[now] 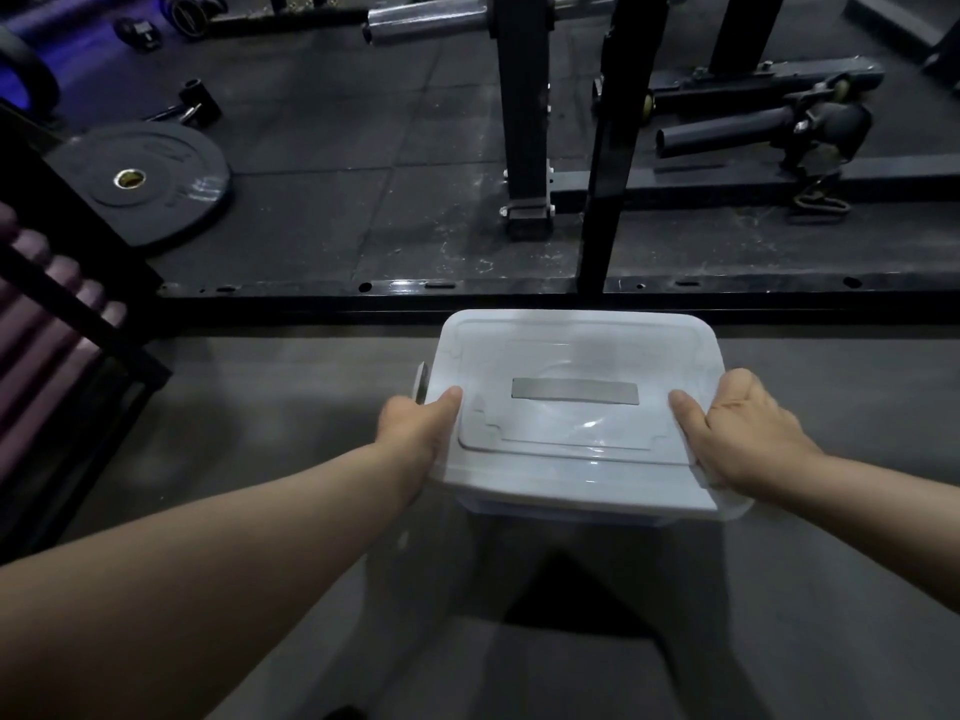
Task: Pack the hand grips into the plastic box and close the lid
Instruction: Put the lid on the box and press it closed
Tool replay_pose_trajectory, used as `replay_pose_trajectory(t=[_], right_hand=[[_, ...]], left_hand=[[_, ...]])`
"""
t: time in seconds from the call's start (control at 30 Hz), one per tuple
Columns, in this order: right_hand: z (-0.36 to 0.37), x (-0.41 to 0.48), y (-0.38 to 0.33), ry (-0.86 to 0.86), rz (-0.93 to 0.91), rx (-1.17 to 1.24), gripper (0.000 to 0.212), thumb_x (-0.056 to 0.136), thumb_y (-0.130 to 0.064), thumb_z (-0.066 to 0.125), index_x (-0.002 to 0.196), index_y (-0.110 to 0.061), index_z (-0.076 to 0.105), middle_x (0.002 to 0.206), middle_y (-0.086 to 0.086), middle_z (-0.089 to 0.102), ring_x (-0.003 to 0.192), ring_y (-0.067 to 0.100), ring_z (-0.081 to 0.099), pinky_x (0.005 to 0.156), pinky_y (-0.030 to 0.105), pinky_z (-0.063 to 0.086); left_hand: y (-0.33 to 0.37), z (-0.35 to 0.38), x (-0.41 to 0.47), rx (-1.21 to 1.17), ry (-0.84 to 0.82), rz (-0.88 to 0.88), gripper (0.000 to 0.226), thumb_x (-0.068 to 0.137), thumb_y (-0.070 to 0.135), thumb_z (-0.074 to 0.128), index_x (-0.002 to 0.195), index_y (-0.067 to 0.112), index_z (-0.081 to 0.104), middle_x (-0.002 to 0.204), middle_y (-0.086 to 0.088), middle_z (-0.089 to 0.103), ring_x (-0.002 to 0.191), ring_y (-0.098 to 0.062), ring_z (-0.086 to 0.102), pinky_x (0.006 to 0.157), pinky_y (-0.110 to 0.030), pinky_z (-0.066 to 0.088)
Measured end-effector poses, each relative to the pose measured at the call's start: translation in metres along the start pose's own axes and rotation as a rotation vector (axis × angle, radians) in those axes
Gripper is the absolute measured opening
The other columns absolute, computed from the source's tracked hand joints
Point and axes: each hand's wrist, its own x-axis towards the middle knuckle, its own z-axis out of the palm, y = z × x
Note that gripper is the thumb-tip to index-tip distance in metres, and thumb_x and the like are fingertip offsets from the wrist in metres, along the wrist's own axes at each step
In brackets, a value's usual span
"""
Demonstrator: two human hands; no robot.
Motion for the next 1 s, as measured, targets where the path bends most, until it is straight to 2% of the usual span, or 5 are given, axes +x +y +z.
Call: replay_pose_trajectory(t=[0.17, 0.27, 0.8, 0.9, 1.0], right_hand=[[0.0, -0.004, -0.003, 0.03, -0.005, -0.001, 0.06, 0.096, -0.058, 0.028, 0.12, -0.005, 0.039, 0.127, 0.015, 0.044, 0.119, 0.035, 0.044, 0.098, 0.042, 0.035], [0.0, -0.005, -0.003, 0.048, -0.004, 0.008, 0.059, 0.096, -0.057, 0.03, 0.119, -0.003, 0.04, 0.125, 0.016, 0.044, 0.116, 0.036, 0.045, 0.095, 0.042, 0.036], [0.004, -0.004, -0.001, 0.061, -0.001, 0.042, 0.055, 0.097, -0.056, 0.03, 0.119, -0.005, 0.038, 0.126, 0.015, 0.042, 0.116, 0.036, 0.045, 0.094, 0.044, 0.037], [0.009, -0.003, 0.005, 0.073, 0.002, 0.149, 0.051, 0.096, -0.055, 0.035, 0.117, -0.008, 0.038, 0.126, 0.012, 0.042, 0.115, 0.034, 0.046, 0.092, 0.045, 0.04], [0.013, -0.003, 0.012, 0.088, 0.034, 0.435, 0.057, 0.092, -0.052, 0.048, 0.129, -0.011, 0.033, 0.135, 0.007, 0.038, 0.122, 0.028, 0.045, 0.098, 0.046, 0.042]], left_hand=[[-0.003, 0.002, -0.001, 0.295, 0.157, 0.167, 0.053, 0.075, 0.059, 0.061, 0.112, 0.022, 0.053, 0.109, 0.001, 0.063, 0.096, -0.028, 0.062, 0.093, -0.047, 0.05], [-0.003, 0.005, -0.001, 0.457, 0.237, 0.262, 0.049, 0.087, 0.054, 0.058, 0.12, 0.019, 0.051, 0.121, -0.002, 0.056, 0.109, -0.029, 0.057, 0.1, -0.049, 0.042], [-0.006, 0.014, -0.006, 0.662, 0.306, 0.456, 0.033, 0.098, 0.04, 0.047, 0.116, 0.013, 0.053, 0.12, -0.007, 0.052, 0.116, -0.029, 0.048, 0.101, -0.042, 0.034], [-0.001, 0.015, -0.005, 0.616, 0.243, 0.38, 0.04, 0.097, 0.04, 0.041, 0.125, 0.012, 0.048, 0.129, -0.009, 0.048, 0.119, -0.03, 0.047, 0.102, -0.044, 0.034], [0.005, 0.022, -0.001, 0.703, 0.173, 0.337, 0.066, 0.092, 0.062, 0.038, 0.134, 0.011, 0.04, 0.135, -0.011, 0.047, 0.124, -0.032, 0.047, 0.102, -0.047, 0.034]])
